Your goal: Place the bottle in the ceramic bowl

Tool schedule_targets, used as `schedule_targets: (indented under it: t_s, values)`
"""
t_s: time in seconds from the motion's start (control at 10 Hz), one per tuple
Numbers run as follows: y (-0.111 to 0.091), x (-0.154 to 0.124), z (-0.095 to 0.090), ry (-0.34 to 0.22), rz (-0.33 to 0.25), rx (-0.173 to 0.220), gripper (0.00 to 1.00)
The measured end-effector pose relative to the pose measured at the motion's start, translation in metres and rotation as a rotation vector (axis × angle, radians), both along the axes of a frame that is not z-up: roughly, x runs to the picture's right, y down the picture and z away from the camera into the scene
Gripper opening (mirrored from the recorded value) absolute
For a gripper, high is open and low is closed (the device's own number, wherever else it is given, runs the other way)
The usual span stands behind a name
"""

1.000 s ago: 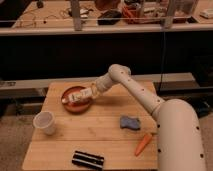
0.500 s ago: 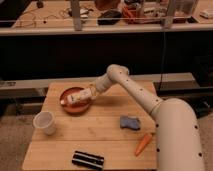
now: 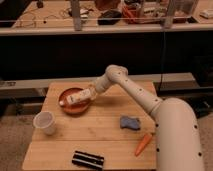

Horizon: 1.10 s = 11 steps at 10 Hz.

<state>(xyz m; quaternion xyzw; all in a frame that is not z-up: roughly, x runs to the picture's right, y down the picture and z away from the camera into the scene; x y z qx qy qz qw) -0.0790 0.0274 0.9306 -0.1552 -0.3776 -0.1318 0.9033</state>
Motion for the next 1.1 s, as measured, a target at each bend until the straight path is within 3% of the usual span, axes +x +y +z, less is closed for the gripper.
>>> schedule_targets:
  t_s: [0.4,0.7,0.8,1.1]
  values:
    - [-0.001,0.001,-0.002,-0.055,-0.003,0.026,0.78]
    - [-0.001,0.003,-0.001,-0.067,-0.002,0.024,0.8]
    - [-0.001,0.004,-0.001,-0.048,0.002,0.036,0.8]
    - [-0.006,0.023,-0.003,0.027,0.106,0.085,0.8]
